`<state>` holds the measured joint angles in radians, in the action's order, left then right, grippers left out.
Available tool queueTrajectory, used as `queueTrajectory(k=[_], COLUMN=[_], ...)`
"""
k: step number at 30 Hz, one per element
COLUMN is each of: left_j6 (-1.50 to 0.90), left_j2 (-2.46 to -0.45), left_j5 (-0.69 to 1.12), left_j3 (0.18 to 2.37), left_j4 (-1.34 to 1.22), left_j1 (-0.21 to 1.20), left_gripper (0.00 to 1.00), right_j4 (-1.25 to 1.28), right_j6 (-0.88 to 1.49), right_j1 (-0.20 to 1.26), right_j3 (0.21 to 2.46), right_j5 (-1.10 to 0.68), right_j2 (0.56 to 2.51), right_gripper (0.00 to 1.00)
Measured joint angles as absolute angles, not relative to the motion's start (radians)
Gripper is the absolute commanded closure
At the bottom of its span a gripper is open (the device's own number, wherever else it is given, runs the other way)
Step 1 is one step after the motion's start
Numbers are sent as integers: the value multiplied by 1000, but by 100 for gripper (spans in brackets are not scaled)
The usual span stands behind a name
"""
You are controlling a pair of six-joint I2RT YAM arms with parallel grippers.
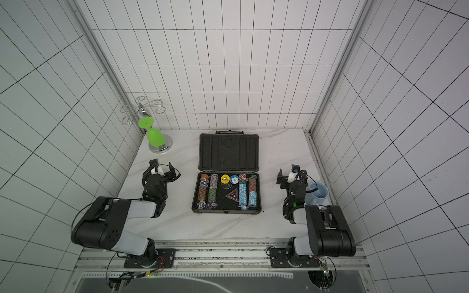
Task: Close the poker set cases
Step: Close the lid of the poker set case.
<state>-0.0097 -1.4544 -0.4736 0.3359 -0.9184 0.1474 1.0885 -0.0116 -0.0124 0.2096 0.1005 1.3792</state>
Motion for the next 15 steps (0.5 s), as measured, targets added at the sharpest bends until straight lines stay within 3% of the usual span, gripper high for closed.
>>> queueTrajectory(k=[8, 15], left_j6=[-62, -115], left_j2=[-1338, -1468], left_j5=[-427, -245], left_j3=[579, 836], left_j4=[-582, -269], left_j1=[148, 148], left_gripper=[2, 3], right_j4=[739, 482], right_j6=[47, 91], right_j1=[-10, 2], right_j3=[461, 736], right_j5=[4, -101], right_j2=[1376, 1506], right_gripper=[13, 14])
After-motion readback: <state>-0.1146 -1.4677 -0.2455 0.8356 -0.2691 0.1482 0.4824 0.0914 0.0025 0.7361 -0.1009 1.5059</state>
